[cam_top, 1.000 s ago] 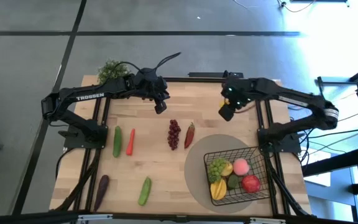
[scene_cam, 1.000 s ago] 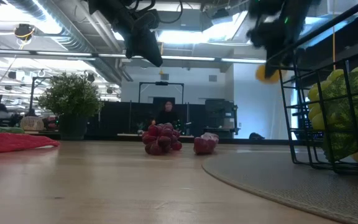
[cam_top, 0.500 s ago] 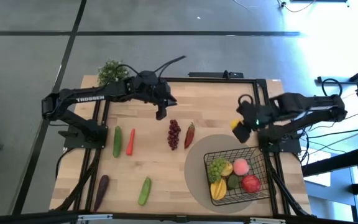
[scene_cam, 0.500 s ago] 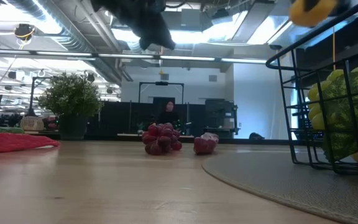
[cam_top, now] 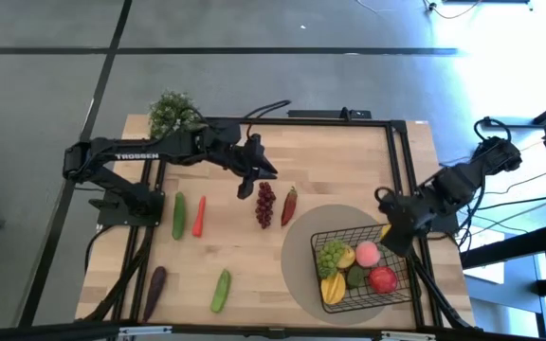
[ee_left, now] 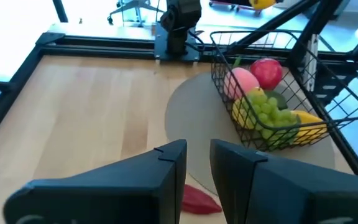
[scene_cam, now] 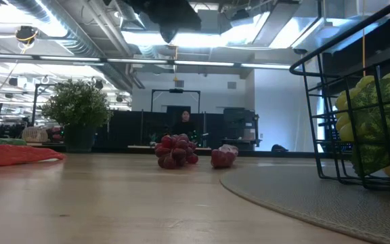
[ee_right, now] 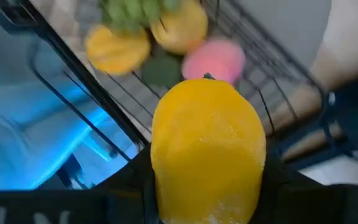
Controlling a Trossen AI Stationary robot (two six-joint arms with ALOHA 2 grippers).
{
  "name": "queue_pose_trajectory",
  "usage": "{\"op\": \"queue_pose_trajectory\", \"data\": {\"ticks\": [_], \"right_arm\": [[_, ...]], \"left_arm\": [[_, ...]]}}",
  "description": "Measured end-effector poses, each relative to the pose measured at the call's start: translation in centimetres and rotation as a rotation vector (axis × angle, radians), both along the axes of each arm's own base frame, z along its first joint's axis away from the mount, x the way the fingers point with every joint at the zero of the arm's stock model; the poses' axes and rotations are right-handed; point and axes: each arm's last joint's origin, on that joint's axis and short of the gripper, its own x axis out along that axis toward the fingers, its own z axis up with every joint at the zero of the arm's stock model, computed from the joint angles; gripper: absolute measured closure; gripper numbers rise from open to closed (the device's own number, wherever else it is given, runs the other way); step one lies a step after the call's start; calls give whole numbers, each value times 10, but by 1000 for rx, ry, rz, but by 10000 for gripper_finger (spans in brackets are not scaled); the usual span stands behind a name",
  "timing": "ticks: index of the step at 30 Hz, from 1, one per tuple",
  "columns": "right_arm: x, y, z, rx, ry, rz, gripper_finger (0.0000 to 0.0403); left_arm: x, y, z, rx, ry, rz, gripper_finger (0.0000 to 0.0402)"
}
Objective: Build produce basket
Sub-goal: Put the lemon into the wire basket
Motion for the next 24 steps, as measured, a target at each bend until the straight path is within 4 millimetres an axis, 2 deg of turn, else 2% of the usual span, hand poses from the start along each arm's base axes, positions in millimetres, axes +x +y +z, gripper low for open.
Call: {"op": "queue_pose_trajectory", "data": {"ticks": [9,18,24], "right_arm": [[-9,14,-31,-23,157,-83,257],[-2,24,-76,30,220,-179,257],[-5,22,-107,15,274,-179,257]], "left_arm": [[4,-16,4,8,-43,-53,341],[5,-25,4,7,-38,-81,341],[5,-29,4,8,-38,-96,341]]}}
